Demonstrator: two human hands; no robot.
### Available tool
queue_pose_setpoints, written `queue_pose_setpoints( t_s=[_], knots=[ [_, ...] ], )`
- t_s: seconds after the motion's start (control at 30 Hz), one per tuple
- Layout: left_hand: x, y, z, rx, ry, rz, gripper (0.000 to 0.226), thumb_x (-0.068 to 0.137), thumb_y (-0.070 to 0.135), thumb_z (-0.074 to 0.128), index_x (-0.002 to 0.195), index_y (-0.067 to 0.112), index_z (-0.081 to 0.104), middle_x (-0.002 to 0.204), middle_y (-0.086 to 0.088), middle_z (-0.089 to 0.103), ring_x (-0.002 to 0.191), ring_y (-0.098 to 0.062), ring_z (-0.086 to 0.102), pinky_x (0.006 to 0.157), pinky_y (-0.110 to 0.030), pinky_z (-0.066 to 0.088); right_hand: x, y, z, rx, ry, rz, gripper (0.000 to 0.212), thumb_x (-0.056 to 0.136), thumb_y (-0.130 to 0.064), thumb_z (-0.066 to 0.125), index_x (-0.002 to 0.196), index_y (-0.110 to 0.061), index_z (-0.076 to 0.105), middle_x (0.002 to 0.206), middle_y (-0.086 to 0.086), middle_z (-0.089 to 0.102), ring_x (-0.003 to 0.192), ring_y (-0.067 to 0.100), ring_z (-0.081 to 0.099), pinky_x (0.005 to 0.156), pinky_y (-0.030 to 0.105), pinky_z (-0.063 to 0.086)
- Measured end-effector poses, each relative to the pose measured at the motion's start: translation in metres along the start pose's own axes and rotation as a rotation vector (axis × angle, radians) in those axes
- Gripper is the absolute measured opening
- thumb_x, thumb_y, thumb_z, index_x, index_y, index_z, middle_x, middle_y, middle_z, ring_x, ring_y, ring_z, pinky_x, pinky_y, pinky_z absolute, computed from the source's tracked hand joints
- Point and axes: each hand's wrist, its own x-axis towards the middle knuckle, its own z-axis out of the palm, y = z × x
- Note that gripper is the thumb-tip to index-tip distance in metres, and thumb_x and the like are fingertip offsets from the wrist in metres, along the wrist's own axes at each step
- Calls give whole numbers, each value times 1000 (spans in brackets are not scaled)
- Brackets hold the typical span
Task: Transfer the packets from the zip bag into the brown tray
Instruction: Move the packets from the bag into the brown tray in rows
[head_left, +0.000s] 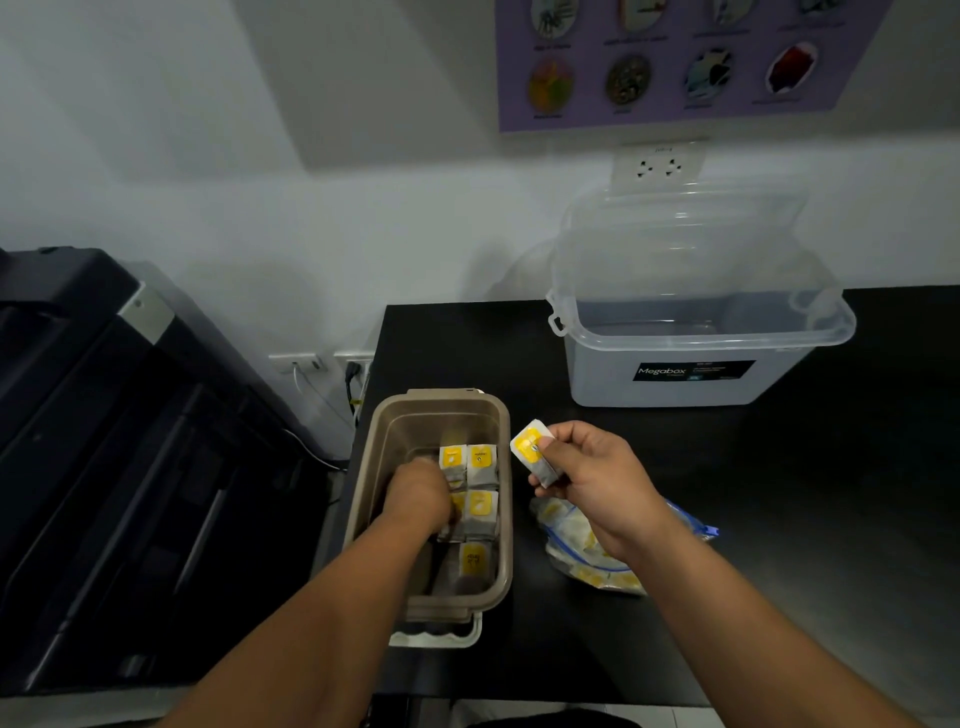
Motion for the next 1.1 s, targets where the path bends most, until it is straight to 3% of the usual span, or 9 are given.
queue_pose_setpoints(
  t_s=[0.2,0.27,0.33,0.4,0.47,0.6,0.77,0.93,1.1],
  knots=[
    [-15,-3,-21,-25,114,33,18,85,18,75,102,14,72,99,-7,73,91,-23,69,79,-34,58,2,-2,5,-107,-75,-17,12,103,-14,61,104,-17,73,88,5,73,68,16,64,60,30,55],
    [-29,-4,-37,-207,231,108,5,91,23,69,94,19,71,93,-1,72,86,-18,67,78,-32,56,5,-3,8,-216,-105,-56,17,103,-12,60,103,-21,74,85,2,71,67,12,61,62,28,53],
    [-47,-3,-55,-492,288,233,10,94,32,67,92,24,71,84,5,70,79,-12,67,77,-31,56,8,-7,10,-395,-140,-98,21,103,-12,60,104,-27,75,84,-6,70,68,5,61,63,22,51],
    [-66,-2,-73,-724,242,367,14,94,38,67,95,26,73,79,6,71,75,-10,68,76,-30,58,12,-12,15,-562,-184,-145,23,101,-13,63,112,-30,74,86,-10,68,72,3,63,64,19,49],
    [-77,-2,-82,-803,164,463,12,90,37,73,96,27,75,82,4,75,78,-8,72,78,-29,59,17,-15,21,-659,-201,-194,30,96,-14,70,122,-30,68,89,-8,65,77,4,64,66,21,48],
    [-84,-4,-81,-751,124,449,16,83,31,81,96,26,74,84,5,77,81,-7,73,83,-30,59,24,-21,31,-677,-233,-202,45,90,-10,76,125,-30,54,100,4,70,76,9,64,65,22,49],
    [-88,-10,-77,-763,136,466,15,85,40,77,94,28,75,86,0,76,83,-18,72,79,-38,59,27,-22,36,-681,-249,-223,55,90,-8,74,135,-26,48,100,2,70,78,8,65,67,23,50],
    [-86,-14,-70,-661,211,445,8,87,27,77,94,26,73,83,0,75,80,-17,71,79,-34,60,28,-23,38,-709,-240,-242,60,91,-14,77,141,-26,46,101,-3,66,77,5,62,66,20,48],
    [-58,-11,-51,-543,243,172,8,88,22,76,84,25,70,89,0,73,86,-17,69,81,-31,57,28,-12,32,-989,25,-390,46,93,-24,73,136,-26,55,120,-6,56,105,14,61,89,30,55]
  ],
)
